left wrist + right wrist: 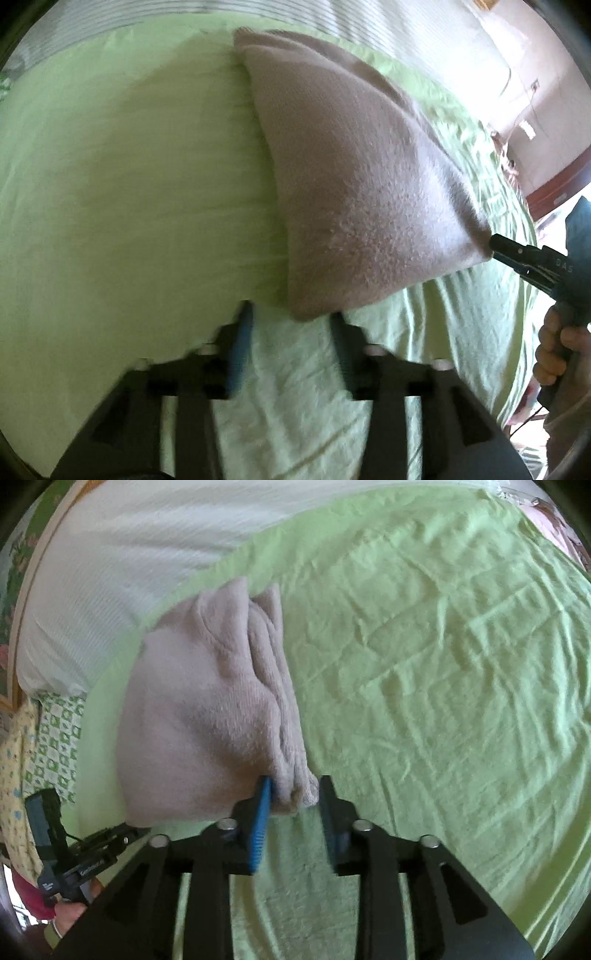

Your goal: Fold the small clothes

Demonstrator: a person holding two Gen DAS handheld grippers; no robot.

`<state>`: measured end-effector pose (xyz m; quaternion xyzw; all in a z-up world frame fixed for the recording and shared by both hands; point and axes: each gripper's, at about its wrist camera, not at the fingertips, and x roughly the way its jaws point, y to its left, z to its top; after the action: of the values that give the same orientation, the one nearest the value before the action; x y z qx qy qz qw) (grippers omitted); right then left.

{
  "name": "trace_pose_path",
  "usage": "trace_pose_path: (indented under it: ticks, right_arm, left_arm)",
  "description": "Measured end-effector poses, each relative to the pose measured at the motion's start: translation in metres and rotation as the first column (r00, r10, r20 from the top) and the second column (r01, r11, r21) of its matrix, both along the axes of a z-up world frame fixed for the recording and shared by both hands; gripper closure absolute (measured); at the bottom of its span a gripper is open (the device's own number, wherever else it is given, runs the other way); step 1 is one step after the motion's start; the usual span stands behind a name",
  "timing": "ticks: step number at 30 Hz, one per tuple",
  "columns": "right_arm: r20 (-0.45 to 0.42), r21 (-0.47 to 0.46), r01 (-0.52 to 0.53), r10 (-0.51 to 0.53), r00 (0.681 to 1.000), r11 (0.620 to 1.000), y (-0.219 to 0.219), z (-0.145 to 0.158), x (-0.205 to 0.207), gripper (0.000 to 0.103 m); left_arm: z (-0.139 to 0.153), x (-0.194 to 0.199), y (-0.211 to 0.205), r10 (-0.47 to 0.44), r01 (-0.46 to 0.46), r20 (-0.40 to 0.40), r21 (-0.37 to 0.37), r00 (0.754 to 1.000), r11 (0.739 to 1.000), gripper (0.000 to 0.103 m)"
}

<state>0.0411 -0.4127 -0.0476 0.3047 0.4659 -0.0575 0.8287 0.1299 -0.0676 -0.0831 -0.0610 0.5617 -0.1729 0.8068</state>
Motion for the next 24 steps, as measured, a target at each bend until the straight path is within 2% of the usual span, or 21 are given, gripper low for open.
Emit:
trace_pose_path:
  ticks: [3,5,9,13,18,21,24]
  right_arm:
    - [0.035,0.011,0.015,-0.015,0.999,1.0,-0.006,0.01,-0.003,0.063]
    - [0.061,0.027,0.032,-0.033,0.998,0.999,-0.012,0.015,-0.001,0.059]
    - [0.086,0.029,0.043,-0.046,0.995,0.999,-0.013,0.02,0.02,0.055]
    - [0.095,0.03,0.034,-0.036,0.995,0.999,-0.013,0.022,0.045,0.052]
    - [0.116,0.006,0.017,-0.017,0.993,1.0,-0.01,0.024,0.076,0.042]
    - [0.087,0.002,-0.007,0.006,0.996,1.0,-0.008,0.015,0.094,0.04]
    - [0.019,-0.017,-0.049,0.049,0.999,0.999,-0.003,-0.002,0.105,0.04]
  left_arm:
    - [0.013,-0.002,0.015,0.027,-0.027,-0.004,-0.048,1.0,0.998,0.05]
    - [0.021,-0.001,0.022,0.05,-0.05,-0.002,-0.08,0.999,0.996,0.045]
    - [0.033,0.013,0.028,0.092,-0.091,-0.003,-0.118,0.996,0.989,0.042]
    - [0.037,0.032,0.026,0.126,-0.127,-0.018,-0.136,0.992,0.983,0.038]
    - [0.035,0.055,0.012,0.15,-0.153,-0.031,-0.144,0.988,0.978,0.036]
    - [0.034,0.064,0.002,0.155,-0.159,-0.034,-0.152,0.987,0.976,0.036]
    - [0.033,0.071,-0.003,0.158,-0.16,-0.028,-0.152,0.987,0.975,0.036]
